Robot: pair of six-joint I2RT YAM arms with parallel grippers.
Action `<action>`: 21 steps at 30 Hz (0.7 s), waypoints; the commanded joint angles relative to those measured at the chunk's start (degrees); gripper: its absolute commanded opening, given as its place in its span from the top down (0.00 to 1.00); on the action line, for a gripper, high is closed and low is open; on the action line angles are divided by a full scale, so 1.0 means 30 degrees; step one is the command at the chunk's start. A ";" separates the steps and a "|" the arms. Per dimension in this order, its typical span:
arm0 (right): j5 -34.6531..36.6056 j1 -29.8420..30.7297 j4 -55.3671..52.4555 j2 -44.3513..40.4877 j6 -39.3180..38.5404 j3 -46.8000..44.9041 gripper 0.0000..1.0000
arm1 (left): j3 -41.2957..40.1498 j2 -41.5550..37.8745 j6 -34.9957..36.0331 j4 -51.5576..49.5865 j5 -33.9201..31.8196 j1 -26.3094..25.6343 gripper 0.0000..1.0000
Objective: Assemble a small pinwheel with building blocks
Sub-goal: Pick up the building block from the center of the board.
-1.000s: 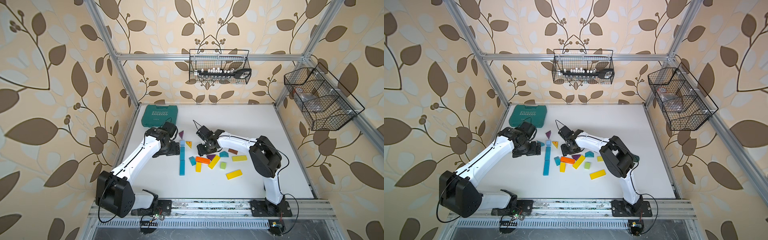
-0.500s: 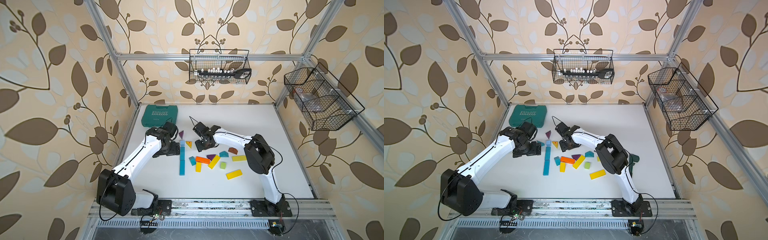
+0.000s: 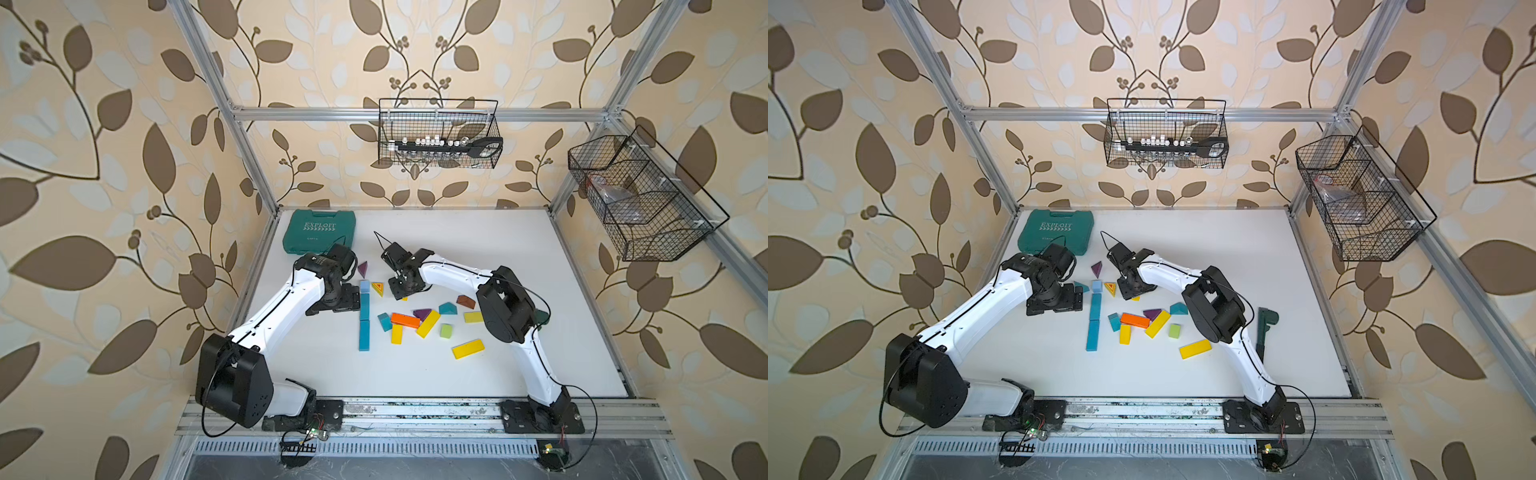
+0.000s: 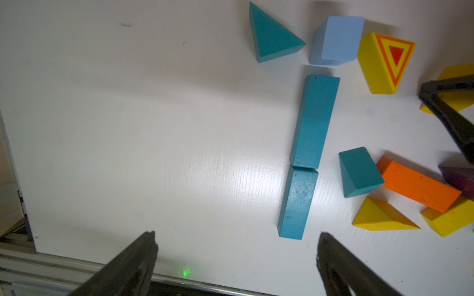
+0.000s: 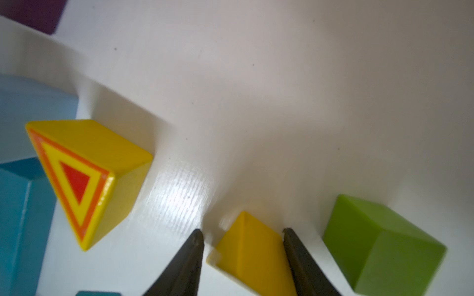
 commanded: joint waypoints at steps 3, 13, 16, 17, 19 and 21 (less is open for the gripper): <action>-0.0098 -0.0036 0.0001 0.0497 -0.0270 0.0662 0.50 | 0.0227 0.0193 0.0100 -0.0427 -0.0217 0.0088 0.01; 0.0163 0.0073 0.0192 -0.1121 -0.1252 -0.0787 0.76 | 0.0261 0.0143 0.0042 -0.0400 -0.0092 0.0088 0.01; -0.0595 0.0081 0.0657 -0.2210 -0.1380 -0.1921 0.82 | 0.0234 -0.0511 -0.0052 -0.0120 -0.0056 0.0092 0.01; -0.0764 0.0081 0.0740 -0.2556 -0.1336 -0.2264 0.84 | 0.0236 -0.0751 -0.0051 0.0027 0.0127 0.0081 0.01; -0.1312 0.0081 0.1103 -0.3327 -0.1321 -0.3094 0.87 | 0.0171 -0.1372 -0.0324 0.0551 0.0654 0.0088 0.01; -0.1905 0.0066 0.1561 -0.4166 -0.1244 -0.4015 0.91 | -0.0154 -0.2100 -0.0723 0.1323 0.1480 0.0083 0.01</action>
